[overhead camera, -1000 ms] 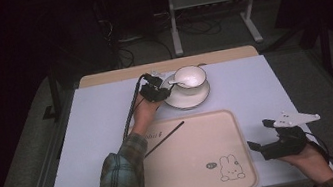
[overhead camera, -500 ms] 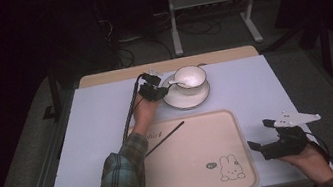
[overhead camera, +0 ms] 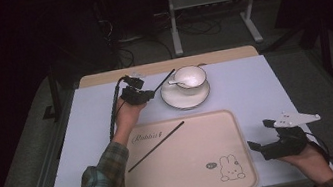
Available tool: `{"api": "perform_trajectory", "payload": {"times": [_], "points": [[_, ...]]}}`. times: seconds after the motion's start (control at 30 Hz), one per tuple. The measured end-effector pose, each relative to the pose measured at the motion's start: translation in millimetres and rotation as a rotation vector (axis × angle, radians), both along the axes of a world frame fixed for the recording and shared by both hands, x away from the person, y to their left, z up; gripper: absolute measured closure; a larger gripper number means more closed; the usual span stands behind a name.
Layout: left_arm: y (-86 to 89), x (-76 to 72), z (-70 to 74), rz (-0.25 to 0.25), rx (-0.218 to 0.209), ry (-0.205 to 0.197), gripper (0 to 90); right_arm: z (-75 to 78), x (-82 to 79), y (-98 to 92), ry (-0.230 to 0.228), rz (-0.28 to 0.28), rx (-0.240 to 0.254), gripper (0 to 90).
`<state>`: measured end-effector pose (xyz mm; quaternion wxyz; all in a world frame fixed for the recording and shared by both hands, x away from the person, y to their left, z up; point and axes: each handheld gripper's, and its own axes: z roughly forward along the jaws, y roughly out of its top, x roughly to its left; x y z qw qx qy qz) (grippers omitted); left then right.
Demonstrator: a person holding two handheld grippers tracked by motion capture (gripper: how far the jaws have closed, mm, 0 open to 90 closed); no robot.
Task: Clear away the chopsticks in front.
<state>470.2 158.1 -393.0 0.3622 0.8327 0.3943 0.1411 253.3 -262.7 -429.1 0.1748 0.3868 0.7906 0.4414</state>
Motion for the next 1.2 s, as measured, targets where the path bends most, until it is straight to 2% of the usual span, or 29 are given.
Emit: {"api": "perform_trajectory", "payload": {"times": [0.17, 0.3, 0.4, 0.43, 0.7, 0.73, 0.77, 0.8, 0.87, 0.93, 0.97, 1.03, 1.13, 1.2], "points": [[20.9, -17.6, 5.3, 0.004, -0.031, 0.010, 85.2, -0.1, -0.1, -0.1, 0.000, -0.002, -0.001, 4.9], [32.2, -30.6, 6.8, -0.003, -0.034, 0.015, 85.2, -0.2, -0.1, 0.2, 0.000, -0.002, -0.003, 4.9], [40.9, -47.7, 5.2, -0.003, -0.042, 0.019, 85.2, -0.3, -0.1, 0.6, 0.001, -0.001, -0.005, 5.0], [40.9, -47.7, 5.2, -0.003, -0.042, 0.019, 85.2, -0.3, -0.1, 0.6, 0.001, -0.001, -0.005, 5.0], [50.8, -80.5, -1.0, -0.024, -0.075, 0.039, 85.1, -0.4, -0.6, 1.1, 0.001, -0.001, -0.009, 5.0], [51.6, -90.0, -2.3, -0.033, -0.087, 0.045, 85.2, -0.4, -0.7, 1.2, 0.001, -0.001, -0.009, 5.0], [51.6, -90.0, -2.3, -0.033, -0.087, 0.045, 85.1, -0.4, -0.7, 1.2, 0.001, -0.001, -0.009, 5.0], [51.7, -99.7, -3.3, -0.046, -0.092, 0.051, 85.1, -0.4, -0.7, 1.1, 0.000, -0.002, -0.010, 5.0], [52.1, -104.5, -3.3, -0.050, -0.096, 0.054, 85.1, -0.4, -0.7, 1.1, -0.001, -0.002, -0.010, 5.0], [53.1, -119.0, -4.3, -0.070, -0.120, 0.069, 85.1, -0.3, -0.8, 1.3, 0.000, -0.002, -0.010, 5.0], [53.1, -119.0, -4.3, -0.070, -0.120, 0.069, 85.1, -0.3, -0.8, 1.3, 0.000, -0.002, -0.010, 5.0], [53.7, -128.3, -7.8, -0.085, -0.159, 0.093, 85.1, -0.4, -1.0, 1.4, 0.000, -0.002, -0.011, 5.0], [50.1, -144.5, -15.0, -0.107, -0.136, 0.109, 85.1, -0.4, -0.9, 1.5, 0.000, -0.001, -0.011, 5.0], [49.6, -147.9, -16.4, -0.109, -0.135, 0.113, 85.1, -0.4, -1.0, 1.5, 0.000, 0.000, -0.011, 5.0]]}}
